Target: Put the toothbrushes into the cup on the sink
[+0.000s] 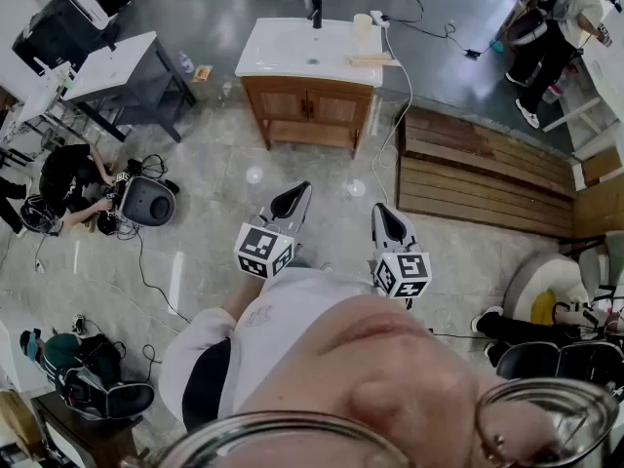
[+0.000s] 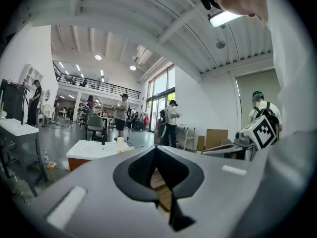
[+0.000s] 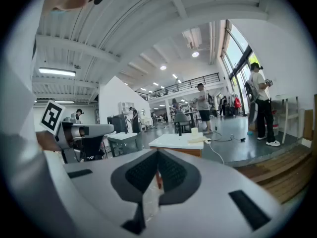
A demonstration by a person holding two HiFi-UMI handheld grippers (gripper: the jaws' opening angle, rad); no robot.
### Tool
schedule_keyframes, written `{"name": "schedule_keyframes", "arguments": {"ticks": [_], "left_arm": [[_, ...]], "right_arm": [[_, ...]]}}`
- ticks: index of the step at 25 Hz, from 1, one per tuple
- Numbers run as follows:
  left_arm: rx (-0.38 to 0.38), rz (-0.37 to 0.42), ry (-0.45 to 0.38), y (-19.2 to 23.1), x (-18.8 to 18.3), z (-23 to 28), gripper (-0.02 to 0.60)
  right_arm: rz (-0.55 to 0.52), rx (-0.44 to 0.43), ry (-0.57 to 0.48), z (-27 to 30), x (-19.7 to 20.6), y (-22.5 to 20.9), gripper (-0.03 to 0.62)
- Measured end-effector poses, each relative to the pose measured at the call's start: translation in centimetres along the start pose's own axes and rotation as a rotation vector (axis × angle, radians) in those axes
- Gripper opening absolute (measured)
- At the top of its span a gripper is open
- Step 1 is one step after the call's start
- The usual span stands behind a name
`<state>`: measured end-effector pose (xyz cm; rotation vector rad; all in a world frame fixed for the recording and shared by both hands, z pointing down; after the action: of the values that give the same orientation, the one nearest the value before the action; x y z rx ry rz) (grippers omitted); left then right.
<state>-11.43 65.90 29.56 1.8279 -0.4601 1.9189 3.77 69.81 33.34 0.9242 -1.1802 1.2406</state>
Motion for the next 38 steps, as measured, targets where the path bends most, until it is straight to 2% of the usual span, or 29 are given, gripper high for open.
{"name": "schedule_keyframes", "arguments": {"ticks": [7,12,14,17,20,24,29,34,38], "left_arm": [[-0.017,0.001,0.002,-0.1,-0.6,-0.6,0.002],[-0.028,0.017,0.017,-2.4,-1.7,1.4,0.002],[-0.030,0.037,0.010,-2.0,-1.7,2.6,0.002],[-0.025,0.071,-0.021,-1.0,-1.8,2.2,0.002],[-0.031,0.074,-0.017,-1.5,-1.5,0.7,0.002],[-0.045,0.073,0.001,-2.3,-0.9,1.1,0.002],[-0.067,0.095,0.011,-1.9,-2.4,1.7,0.002],[-0.036,0.066,0.015,-1.5,-3.3,2.2,0.002],[0.013,0.072,0.028,-2.1,-2.1,2.3,0.002]], "right_arm": [[-0.007,-0.011,-0.008,-0.6,-0.9,0.4,0.011],[-0.038,-0.019,-0.016,-1.3,-1.2,-2.7,0.011],[-0.053,-0.023,-0.033,-0.5,-1.3,-3.5,0.011],[-0.056,-0.043,-0.066,0.8,-1.8,-1.8,0.011],[-0.061,-0.064,-0.054,0.0,-1.7,0.0,0.011],[-0.052,-0.080,-0.044,-0.2,-1.2,-0.8,0.011],[-0.026,-0.087,-0.077,0.2,-1.9,-1.8,0.011],[-0.011,-0.067,-0.109,0.1,-2.4,-1.9,0.012],[-0.028,-0.025,-0.086,-0.5,-0.8,-1.4,0.012]]}}
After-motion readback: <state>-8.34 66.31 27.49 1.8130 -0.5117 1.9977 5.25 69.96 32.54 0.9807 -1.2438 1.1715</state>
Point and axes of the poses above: the fingertips, and each gripper's own axes: z forward along the fingers, y to its left, x out of its underside, the point moved 1 cm from there along -z, backward along the fingers, and after that the axes turned 13 degrees about x, right-handed, at the moved point
